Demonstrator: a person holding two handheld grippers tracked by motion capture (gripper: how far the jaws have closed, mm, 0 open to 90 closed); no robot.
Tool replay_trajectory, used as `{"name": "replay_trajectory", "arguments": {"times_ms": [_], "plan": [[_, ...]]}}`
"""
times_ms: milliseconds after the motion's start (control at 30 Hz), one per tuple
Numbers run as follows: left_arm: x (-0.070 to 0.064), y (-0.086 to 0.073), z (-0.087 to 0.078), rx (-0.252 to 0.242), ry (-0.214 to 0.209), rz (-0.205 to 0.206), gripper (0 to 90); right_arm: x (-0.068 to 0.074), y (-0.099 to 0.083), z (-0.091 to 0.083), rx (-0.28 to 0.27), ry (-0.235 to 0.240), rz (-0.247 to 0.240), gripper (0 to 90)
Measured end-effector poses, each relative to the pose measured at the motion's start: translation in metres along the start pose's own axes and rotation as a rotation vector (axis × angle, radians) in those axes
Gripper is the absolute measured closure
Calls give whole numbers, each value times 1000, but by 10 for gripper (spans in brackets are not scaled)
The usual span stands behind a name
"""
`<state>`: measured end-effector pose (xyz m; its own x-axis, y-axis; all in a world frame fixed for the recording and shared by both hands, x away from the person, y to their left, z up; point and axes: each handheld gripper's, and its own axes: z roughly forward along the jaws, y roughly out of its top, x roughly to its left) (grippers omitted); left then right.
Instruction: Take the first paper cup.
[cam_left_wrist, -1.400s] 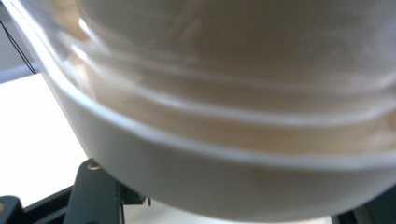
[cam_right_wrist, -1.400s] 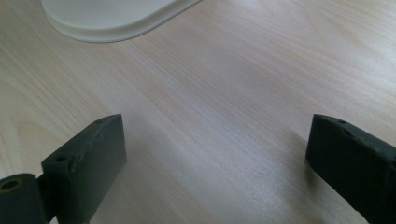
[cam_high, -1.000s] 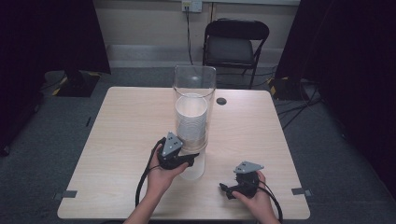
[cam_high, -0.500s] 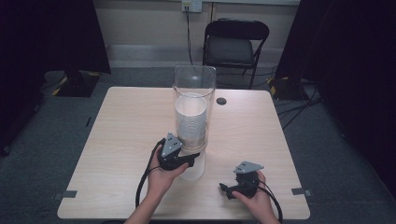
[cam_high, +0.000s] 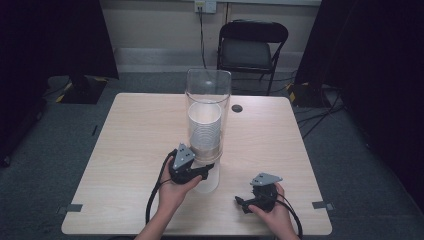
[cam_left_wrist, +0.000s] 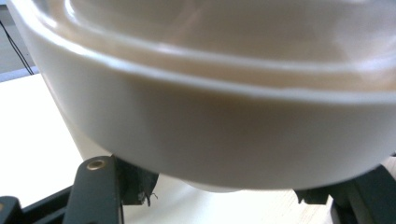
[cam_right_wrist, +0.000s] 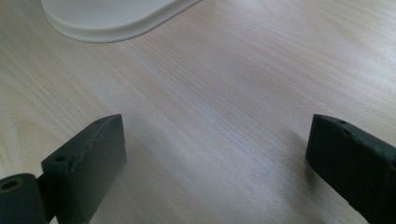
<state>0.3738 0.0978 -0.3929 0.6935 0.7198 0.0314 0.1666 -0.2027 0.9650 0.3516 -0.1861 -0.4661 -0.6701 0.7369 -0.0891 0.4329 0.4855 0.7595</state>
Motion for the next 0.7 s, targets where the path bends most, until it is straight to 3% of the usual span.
{"name": "replay_trajectory", "arguments": {"times_ms": [133,233,433,467,567,700], "plan": [[-4,1,-2,-6,24,38,281,0,0,0,0,0,-2,43],[-5,3,-3,-30,32,34,238,0,0,0,0,0,-2,43],[-3,9,-4,-59,46,19,267,0,0,0,0,0,-2,44],[-2,9,-3,-57,29,22,286,0,0,0,0,0,-2,44],[-2,9,-2,-40,36,37,318,0,0,0,0,0,-2,44],[-3,8,-1,-47,31,28,331,0,0,0,0,0,-1,44]]}}
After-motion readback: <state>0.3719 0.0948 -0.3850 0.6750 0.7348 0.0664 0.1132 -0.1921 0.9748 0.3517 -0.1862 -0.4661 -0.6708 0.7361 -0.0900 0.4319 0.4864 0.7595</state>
